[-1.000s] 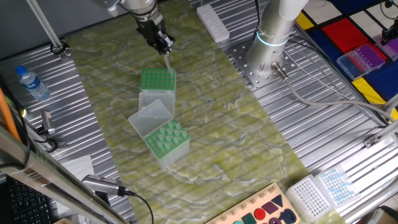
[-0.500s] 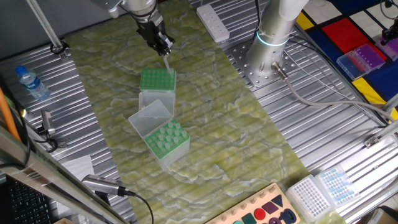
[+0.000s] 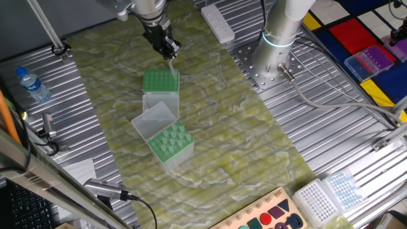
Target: Transfer all large pipette tips from one holder to another
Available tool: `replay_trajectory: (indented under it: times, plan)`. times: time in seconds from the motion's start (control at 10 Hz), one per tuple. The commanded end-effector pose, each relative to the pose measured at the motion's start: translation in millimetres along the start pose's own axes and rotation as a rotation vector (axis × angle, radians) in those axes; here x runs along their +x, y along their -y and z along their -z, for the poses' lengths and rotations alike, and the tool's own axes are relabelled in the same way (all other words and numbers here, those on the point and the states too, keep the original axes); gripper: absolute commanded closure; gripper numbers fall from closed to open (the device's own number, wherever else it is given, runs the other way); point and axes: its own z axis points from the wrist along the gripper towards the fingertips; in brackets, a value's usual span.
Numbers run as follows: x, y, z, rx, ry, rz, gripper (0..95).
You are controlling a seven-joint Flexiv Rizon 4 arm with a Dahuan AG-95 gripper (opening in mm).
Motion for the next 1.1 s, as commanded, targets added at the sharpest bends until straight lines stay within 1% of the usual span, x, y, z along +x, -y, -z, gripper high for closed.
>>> replay_trajectory:
  times: [0.1,0.3,0.4,0.5,0.6,0.7,0.8,0.9,1.0,1.1]
  plan:
    - [-2.4,-0.4,-2.1,-0.007,0.004,0.018,19.0]
    - [-4.6,-1.2,-3.0,-0.01,0.004,0.021,19.0]
    - [-6.2,-1.9,-3.5,-0.012,0.008,-0.001,19.0]
    - [-10.8,-3.9,-4.3,-0.007,0.019,-0.038,57.0]
    - [-29.8,-12.5,-4.9,0.004,0.046,-0.083,76.0]
    - [-39.4,-17.5,-4.5,0.006,0.051,-0.096,95.0]
    - [-69.6,-34.2,-1.4,0.004,0.043,-0.116,95.0]
    - [-90.9,-47.2,-0.2,0.001,0.043,-0.127,95.0]
    - [-109.3,-57.5,0.1,-0.005,0.057,-0.144,95.0]
    - [-119.1,-63.5,0.8,-0.014,0.06,-0.154,95.0]
